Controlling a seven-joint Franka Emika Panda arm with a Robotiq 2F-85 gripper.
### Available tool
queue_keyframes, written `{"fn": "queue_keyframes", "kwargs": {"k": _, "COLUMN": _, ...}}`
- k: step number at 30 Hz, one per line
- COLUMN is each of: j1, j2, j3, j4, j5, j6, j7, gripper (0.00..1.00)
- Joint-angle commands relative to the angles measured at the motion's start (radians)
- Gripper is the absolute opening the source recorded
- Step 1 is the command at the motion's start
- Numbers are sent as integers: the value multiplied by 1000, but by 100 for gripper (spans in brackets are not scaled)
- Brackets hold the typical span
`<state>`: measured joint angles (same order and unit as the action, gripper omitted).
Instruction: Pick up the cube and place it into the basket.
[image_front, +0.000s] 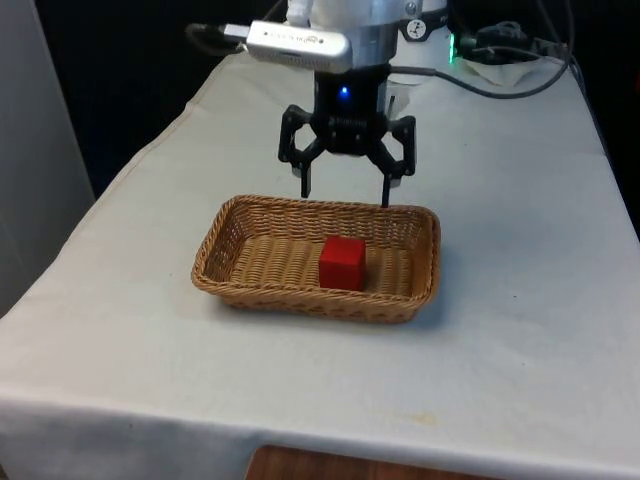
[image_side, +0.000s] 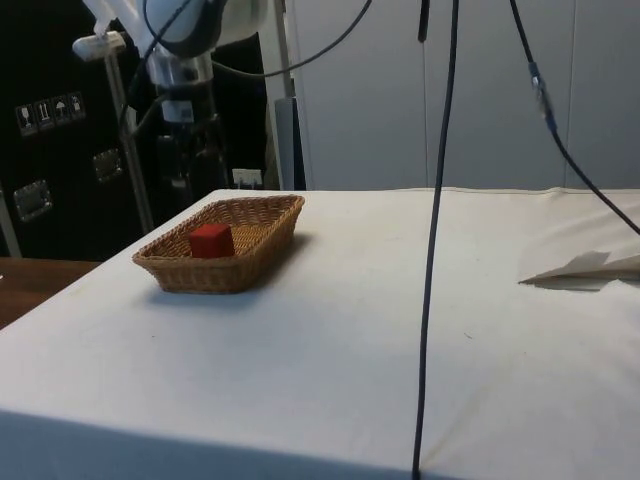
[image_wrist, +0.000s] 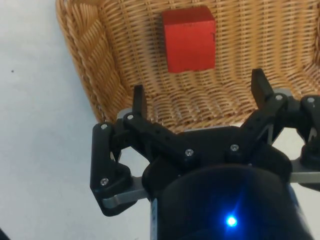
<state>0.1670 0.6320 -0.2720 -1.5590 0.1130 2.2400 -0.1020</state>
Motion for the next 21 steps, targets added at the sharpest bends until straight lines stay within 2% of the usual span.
{"fn": "queue_keyframes", "kwargs": {"k": 1, "j1": 3, "j2": -13, "j3": -3, "j4": -7, "j5": -6, "j6": -7, "j7": -2, "gripper": 100}}
{"fn": "queue_keyframes", "kwargs": {"k": 8, "j1": 0, "j2": -38, "j3": -1, "j4": -2, "j5": -4, "j6": -36, "j7": -10, "gripper": 100}}
{"fn": "queue_keyframes", "kwargs": {"k": 9, "j1": 3, "j2": -52, "j3": -3, "j4": -10, "j5": -10, "j6": -40, "j7": -12, "gripper": 100}}
{"fn": "queue_keyframes", "kwargs": {"k": 21, "j1": 2, "j2": -123, "j3": -4, "j4": -29, "j5": -8, "j6": -95, "j7": -42, "gripper": 100}}
